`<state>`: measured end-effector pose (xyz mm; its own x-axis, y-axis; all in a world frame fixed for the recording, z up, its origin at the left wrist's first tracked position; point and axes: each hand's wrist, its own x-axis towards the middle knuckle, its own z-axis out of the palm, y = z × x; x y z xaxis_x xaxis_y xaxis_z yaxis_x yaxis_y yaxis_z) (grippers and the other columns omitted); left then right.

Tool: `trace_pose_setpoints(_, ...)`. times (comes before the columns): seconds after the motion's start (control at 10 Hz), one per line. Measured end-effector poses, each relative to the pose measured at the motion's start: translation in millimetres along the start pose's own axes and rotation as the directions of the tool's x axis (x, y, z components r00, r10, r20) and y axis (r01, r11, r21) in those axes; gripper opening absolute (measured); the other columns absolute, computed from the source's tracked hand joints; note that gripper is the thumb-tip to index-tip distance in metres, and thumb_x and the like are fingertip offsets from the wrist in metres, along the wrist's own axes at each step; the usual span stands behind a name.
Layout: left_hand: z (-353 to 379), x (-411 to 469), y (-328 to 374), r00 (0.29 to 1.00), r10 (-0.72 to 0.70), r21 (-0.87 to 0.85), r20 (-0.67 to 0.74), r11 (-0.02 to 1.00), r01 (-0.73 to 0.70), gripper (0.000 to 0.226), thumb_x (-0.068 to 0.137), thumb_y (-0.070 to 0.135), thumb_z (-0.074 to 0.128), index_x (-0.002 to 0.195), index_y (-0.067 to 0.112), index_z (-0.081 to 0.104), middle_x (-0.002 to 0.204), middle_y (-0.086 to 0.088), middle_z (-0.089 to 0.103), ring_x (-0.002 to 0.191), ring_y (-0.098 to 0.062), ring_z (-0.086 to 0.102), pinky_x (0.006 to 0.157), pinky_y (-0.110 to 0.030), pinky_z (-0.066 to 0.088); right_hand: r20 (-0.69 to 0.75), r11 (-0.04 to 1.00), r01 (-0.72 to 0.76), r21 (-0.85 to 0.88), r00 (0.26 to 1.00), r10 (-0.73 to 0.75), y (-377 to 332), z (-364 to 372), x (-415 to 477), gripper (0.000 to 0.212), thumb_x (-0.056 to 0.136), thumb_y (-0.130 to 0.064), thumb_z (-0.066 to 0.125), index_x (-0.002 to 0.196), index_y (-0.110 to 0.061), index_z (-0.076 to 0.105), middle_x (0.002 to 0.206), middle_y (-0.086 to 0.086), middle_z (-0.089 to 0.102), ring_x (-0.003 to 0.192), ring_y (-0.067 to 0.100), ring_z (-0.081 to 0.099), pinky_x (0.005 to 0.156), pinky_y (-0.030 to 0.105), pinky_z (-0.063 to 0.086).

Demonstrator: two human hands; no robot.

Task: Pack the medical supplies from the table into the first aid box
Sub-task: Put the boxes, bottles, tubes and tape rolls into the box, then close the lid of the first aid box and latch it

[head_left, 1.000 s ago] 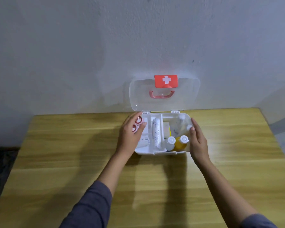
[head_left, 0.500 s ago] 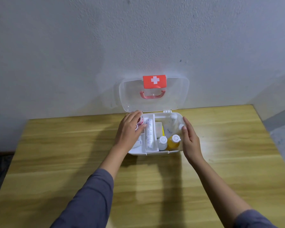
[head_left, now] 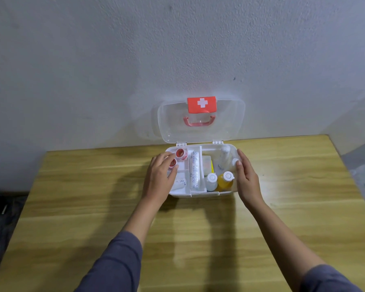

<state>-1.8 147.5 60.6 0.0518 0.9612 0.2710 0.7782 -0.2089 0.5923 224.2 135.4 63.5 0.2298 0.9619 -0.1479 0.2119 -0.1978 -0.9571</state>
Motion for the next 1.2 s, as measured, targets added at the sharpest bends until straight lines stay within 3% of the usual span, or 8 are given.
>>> trace_pose_setpoints(0.1, 0.6, 8.1, 0.2, 0.998, 0.027, 0.042, 0.054, 0.999, -0.029, 0.030, 0.084, 0.004, 0.061, 0.114, 0.003, 0.064, 0.107, -0.010, 0.065, 0.100, -0.026, 0.057, 0.086, -0.029, 0.048, 0.005, 1.000, -0.003, -0.007, 1.000, 0.003, -0.1, -0.7, -0.4, 0.039, 0.100, -0.021, 0.034, 0.139, -0.022, 0.038, 0.146, -0.004, 0.040, 0.134, 0.009, 0.036, 0.107, 0.022, 0.027)
trace_pose_setpoints(0.3, 1.1, 12.4, 2.9, 0.998, 0.035, 0.061, 0.045, 0.997, -0.038, 0.034, 0.082, 0.006, 0.064, 0.117, 0.004, 0.062, 0.113, -0.009, 0.064, 0.103, -0.026, 0.056, 0.088, -0.032, 0.045, -0.002, 1.000, -0.001, -0.014, 1.000, 0.001, 1.5, 0.1, 0.5, 0.040, 0.100, -0.021, 0.034, 0.139, -0.021, 0.038, 0.147, -0.003, 0.040, 0.134, 0.010, 0.036, 0.109, 0.024, 0.028)
trace_pose_setpoints(0.7, 7.0, 28.9, 2.6, 0.985, 0.143, 0.132, 0.093, 0.979, -0.155, 0.006, 0.081, 0.003, 0.063, 0.084, 0.003, 0.068, 0.086, -0.007, 0.064, 0.081, -0.027, 0.056, 0.064, -0.038, 0.050, -0.011, 0.999, -0.003, -0.034, 1.000, 0.002, 0.8, 0.4, 0.6, 0.039, 0.100, -0.022, 0.034, 0.139, -0.022, 0.038, 0.147, -0.004, 0.040, 0.134, 0.010, 0.035, 0.107, 0.022, 0.027)
trace_pose_setpoints(0.8, 7.2, 26.1, 2.0, 0.992, 0.101, 0.081, 0.075, 0.991, -0.107, 0.010, 0.081, 0.003, 0.063, 0.089, 0.003, 0.068, 0.091, -0.007, 0.065, 0.084, -0.026, 0.056, 0.064, -0.039, 0.052, -0.002, 0.999, 0.003, -0.040, 1.000, -0.003, -0.1, -0.5, 0.2, 0.039, 0.100, -0.022, 0.034, 0.139, -0.022, 0.038, 0.147, -0.004, 0.039, 0.134, 0.010, 0.035, 0.108, 0.023, 0.027)
trace_pose_setpoints(0.9, -0.1, 11.7, 8.1, 0.998, -0.056, -0.091, -0.037, 0.994, 0.052, 0.025, 0.082, 0.004, 0.064, 0.107, 0.004, 0.067, 0.113, -0.008, 0.064, 0.104, -0.024, 0.055, 0.090, -0.017, 0.042, 0.013, 0.997, 0.021, -0.074, 1.000, -0.020, -2.7, -4.4, 0.7, 0.040, 0.099, -0.023, 0.036, 0.139, -0.020, 0.037, 0.147, -0.002, 0.039, 0.135, 0.011, 0.035, 0.108, 0.024, 0.028)
trace_pose_setpoints(1.0, -9.5, -13.1, 11.2, 0.955, -0.276, -0.248, -0.111, 0.938, 0.243, 0.042, 0.086, 0.016, 0.065, 0.126, 0.006, 0.055, 0.131, -0.004, 0.053, 0.121, -0.011, 0.044, 0.101, -0.011, 0.028, -0.033, 0.991, 0.069, -0.112, 0.997, -0.073, -12.6, -8.5, 3.9, 0.041, 0.098, -0.021, 0.039, 0.139, -0.016, 0.037, 0.147, 0.001, 0.040, 0.135, 0.013, 0.035, 0.107, 0.024, 0.028)
trace_pose_setpoints(1.1, -5.4, -49.7, 2.1, 0.890, -0.453, -0.419, 0.054, 0.799, 0.432, 0.066, 0.082, 0.030, 0.068, 0.140, 0.019, 0.038, 0.143, 0.008, 0.036, 0.136, -0.013, 0.033, 0.113, -0.031, 0.027, -0.081, 0.939, 0.278, -0.203, 0.951, -0.299, -43.3, -8.7, 17.2, 0.043, 0.092, -0.024, 0.048, 0.132, -0.010, 0.046, 0.136, 0.007, 0.051, 0.126, 0.016, 0.046, 0.108, 0.032, 0.037)
trace_pose_setpoints(1.2, -0.3, -64.8, 2.5, 0.877, -0.445, -0.477, 0.180, 0.741, 0.474, 0.084, 0.071, 0.053, 0.071, 0.142, 0.034, 0.028, 0.148, 0.013, 0.031, 0.138, -0.006, 0.029, 0.114, -0.034, 0.027, -0.041, 0.843, 0.464, -0.271, 0.870, -0.492, -76.4, -0.5, 29.8, 0.042, 0.089, -0.023, 0.054, 0.127, -0.007, 0.051, 0.127, 0.010, 0.057, 0.118, 0.015, 0.051, 0.101, 0.021, 0.038)
